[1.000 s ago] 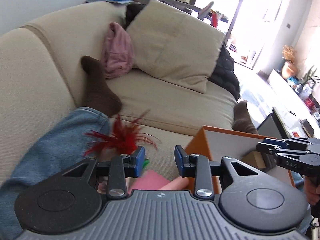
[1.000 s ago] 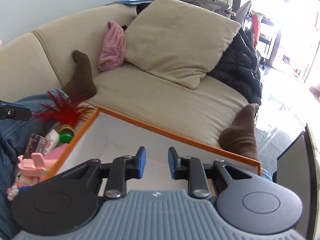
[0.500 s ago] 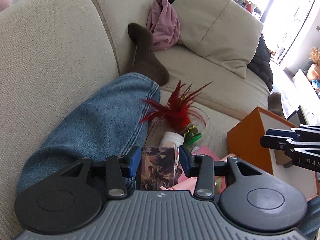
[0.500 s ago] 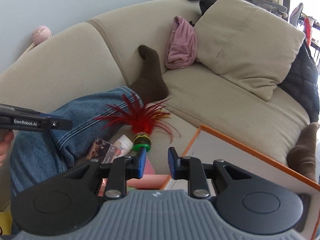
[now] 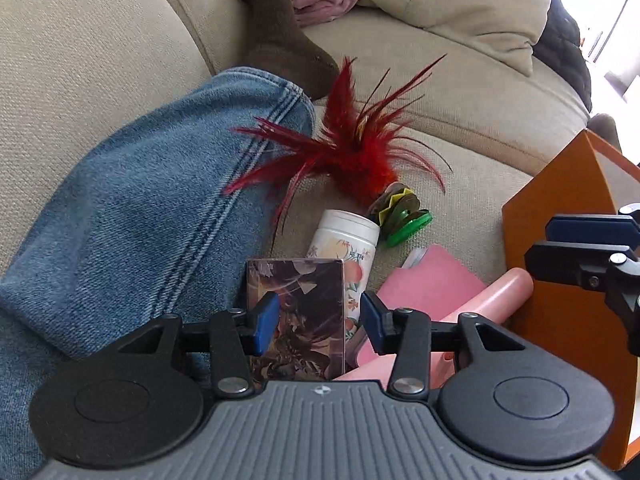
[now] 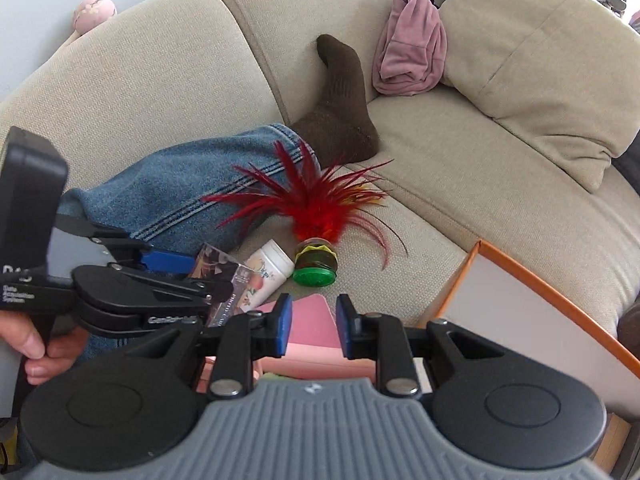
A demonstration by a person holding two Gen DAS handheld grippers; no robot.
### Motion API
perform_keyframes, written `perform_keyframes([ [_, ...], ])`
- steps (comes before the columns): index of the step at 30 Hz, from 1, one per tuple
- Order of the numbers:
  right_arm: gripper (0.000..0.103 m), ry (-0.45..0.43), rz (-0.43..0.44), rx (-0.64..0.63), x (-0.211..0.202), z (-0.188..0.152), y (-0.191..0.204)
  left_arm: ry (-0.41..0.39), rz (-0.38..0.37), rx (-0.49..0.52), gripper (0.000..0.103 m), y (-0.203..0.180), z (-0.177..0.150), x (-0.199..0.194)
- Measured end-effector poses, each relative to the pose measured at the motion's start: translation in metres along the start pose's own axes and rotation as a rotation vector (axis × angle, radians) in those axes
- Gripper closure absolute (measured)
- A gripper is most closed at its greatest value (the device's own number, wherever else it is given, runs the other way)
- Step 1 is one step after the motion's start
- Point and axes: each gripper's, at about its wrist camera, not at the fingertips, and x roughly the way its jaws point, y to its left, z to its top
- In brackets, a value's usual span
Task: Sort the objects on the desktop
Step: 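Grasp the dark photo-card box upright with the left gripper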
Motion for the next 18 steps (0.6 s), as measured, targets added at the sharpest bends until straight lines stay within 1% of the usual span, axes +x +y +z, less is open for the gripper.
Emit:
perform_keyframes([
  [2,0.078,0.009,0.002,-0.005,0.003,0.0,-0.002,0.002,0.035,0.009,0.048,-0.003,0.0,0.002],
  [6,0.078,0.036,-0.002,-0.019,0.01,0.003,-0.008,0.015,0.051,0.009,0.039,-0.006,0.001,0.008],
  [9,0.078,0.04,-0.001,-0.025,0.014,0.007,-0.011,0.024,0.11,0.046,0.034,-0.011,-0.001,0.016],
  [10,0.078,0.04,0.002,-0.029,0.014,0.008,-0.012,0.022,0.116,0.057,0.032,-0.012,-0.002,0.019],
  [11,0.078,0.039,0.002,-0.03,0.015,0.009,-0.012,0.019,0.114,0.061,0.032,-0.011,-0.003,0.018],
  [12,0.078,0.038,0.002,-0.034,0.015,0.01,-0.013,0.019,0.109,0.064,0.032,-0.01,-0.003,0.017],
  [13,0.078,0.04,0.004,-0.041,0.015,0.01,-0.013,0.018,0.106,0.064,0.04,-0.008,-0.004,0.016],
  [14,0.078,0.045,0.006,-0.049,0.017,0.012,-0.012,0.016,0.107,0.065,0.043,-0.006,-0.004,0.014],
  [16,0.078,0.064,0.014,-0.071,0.02,0.014,-0.011,0.018,0.063,0.07,0.053,0.002,-0.005,0.008],
  [18,0.076,0.101,0.036,-0.089,0.026,0.017,-0.011,0.012,0.037,0.072,0.059,0.008,-0.008,0.002],
])
